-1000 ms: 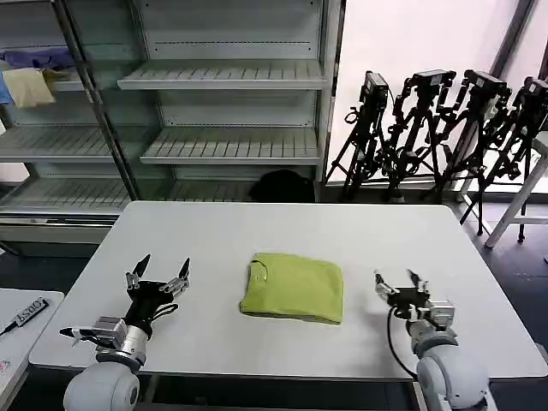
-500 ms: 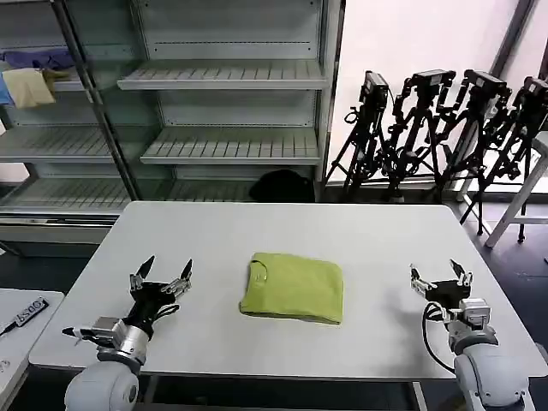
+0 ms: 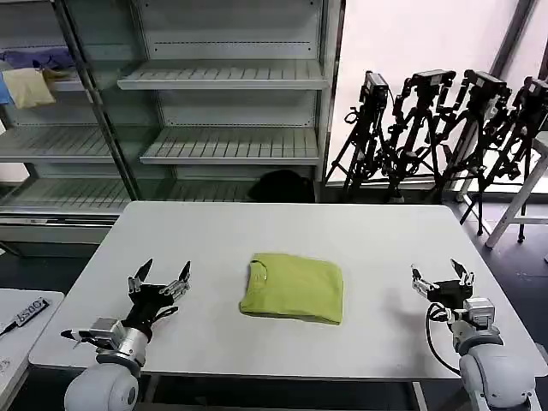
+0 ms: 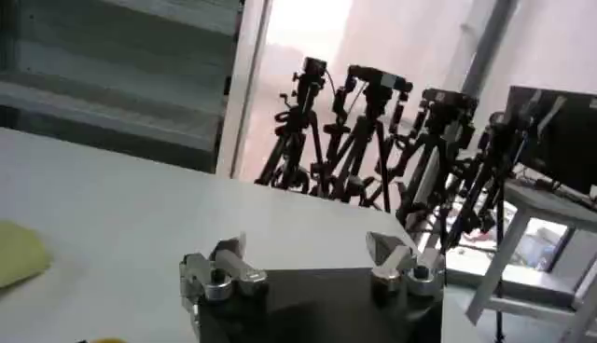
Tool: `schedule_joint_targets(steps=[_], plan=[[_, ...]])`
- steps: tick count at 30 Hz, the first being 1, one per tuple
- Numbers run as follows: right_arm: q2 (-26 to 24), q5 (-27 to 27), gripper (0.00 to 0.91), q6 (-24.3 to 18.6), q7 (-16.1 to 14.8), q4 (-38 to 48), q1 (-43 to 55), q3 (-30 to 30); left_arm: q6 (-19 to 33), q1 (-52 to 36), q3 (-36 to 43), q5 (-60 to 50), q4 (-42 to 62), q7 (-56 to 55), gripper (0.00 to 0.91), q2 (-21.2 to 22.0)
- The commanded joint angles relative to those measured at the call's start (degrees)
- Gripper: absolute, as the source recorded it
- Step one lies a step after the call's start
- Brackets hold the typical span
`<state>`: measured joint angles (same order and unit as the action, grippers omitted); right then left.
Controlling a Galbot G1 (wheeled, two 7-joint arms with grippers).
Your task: Fold and organize the clothes.
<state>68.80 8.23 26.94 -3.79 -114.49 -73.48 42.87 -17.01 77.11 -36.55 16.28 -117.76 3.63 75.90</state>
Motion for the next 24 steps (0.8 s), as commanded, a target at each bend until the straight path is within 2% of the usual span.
schedule_joint_targets(steps=[1, 18, 24], plan=[[-0.29, -0.28, 0.907, -1.20, -0.99, -1.03, -0.92, 0.30, -0.44, 0.28, -0.02, 1.38, -0.31, -1.82, 0.907, -0.08], [-0.52, -0.14, 0.907, -3.26, -3.11, -0.63, -1.05, 0.40, -1.64, 1.13, -0.13, 3.16, -1.44, -4.10, 0.907, -0.63], [-0.48, 0.69, 0.907, -2.02, -2.63, -0.86, -1.17, 0.13, -1.55, 0.88, 0.33, 3.35, -1.45, -4.61, 0.907, -0.53]])
